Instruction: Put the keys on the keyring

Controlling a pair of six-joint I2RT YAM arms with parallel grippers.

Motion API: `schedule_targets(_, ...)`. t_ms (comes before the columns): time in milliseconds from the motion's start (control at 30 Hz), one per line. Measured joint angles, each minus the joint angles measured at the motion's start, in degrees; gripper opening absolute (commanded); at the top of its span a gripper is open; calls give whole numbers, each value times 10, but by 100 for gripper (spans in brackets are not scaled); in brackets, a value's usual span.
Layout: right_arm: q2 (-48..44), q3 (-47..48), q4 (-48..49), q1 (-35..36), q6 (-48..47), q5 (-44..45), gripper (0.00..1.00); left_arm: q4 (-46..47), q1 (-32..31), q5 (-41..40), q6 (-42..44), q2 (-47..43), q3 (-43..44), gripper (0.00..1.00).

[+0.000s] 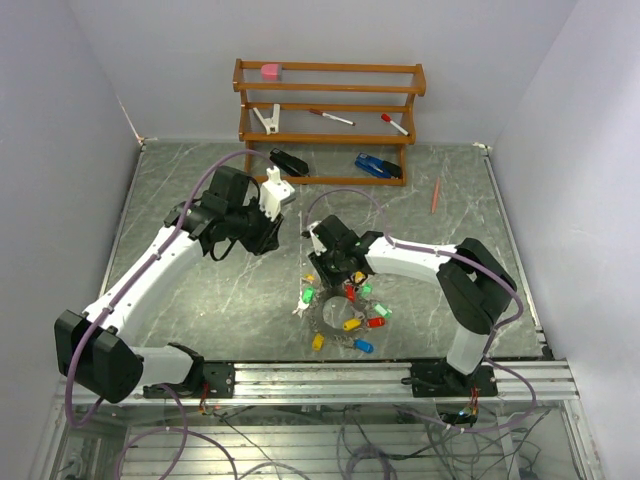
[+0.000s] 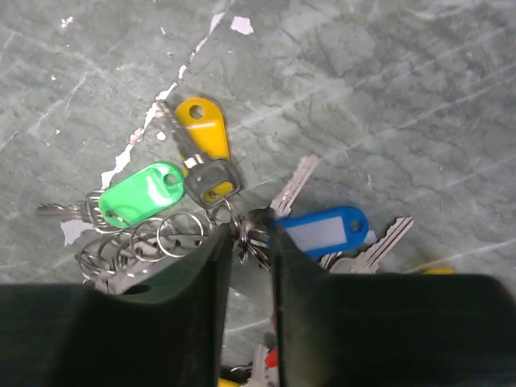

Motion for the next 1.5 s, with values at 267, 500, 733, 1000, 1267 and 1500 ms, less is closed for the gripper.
schedule_targets(267, -4, -11, 13, 0, -13, 2, 0, 0, 3, 3, 0, 0, 0, 34)
schedule_targets(500, -54, -15, -13, 0, -17, 28, 0, -1, 3, 7, 0, 1, 2, 34)
schedule_targets(733, -139, 76, -95, 1, -16, 73, 0, -5, 4, 8, 0, 1, 26, 34)
schedule_targets(1000, -231, 247, -141, 0, 2, 109, 0, -5, 11, 11, -1, 1, 48, 33)
schedule_targets(1267, -224, 261, -127, 0, 24, 85, 0, -6, 30, 5, -10, -1, 59, 33)
schedule_targets(1500, -201, 225, -98, 1, 53, 85, 0, 2, 62, -31, -33, -22, 62, 33)
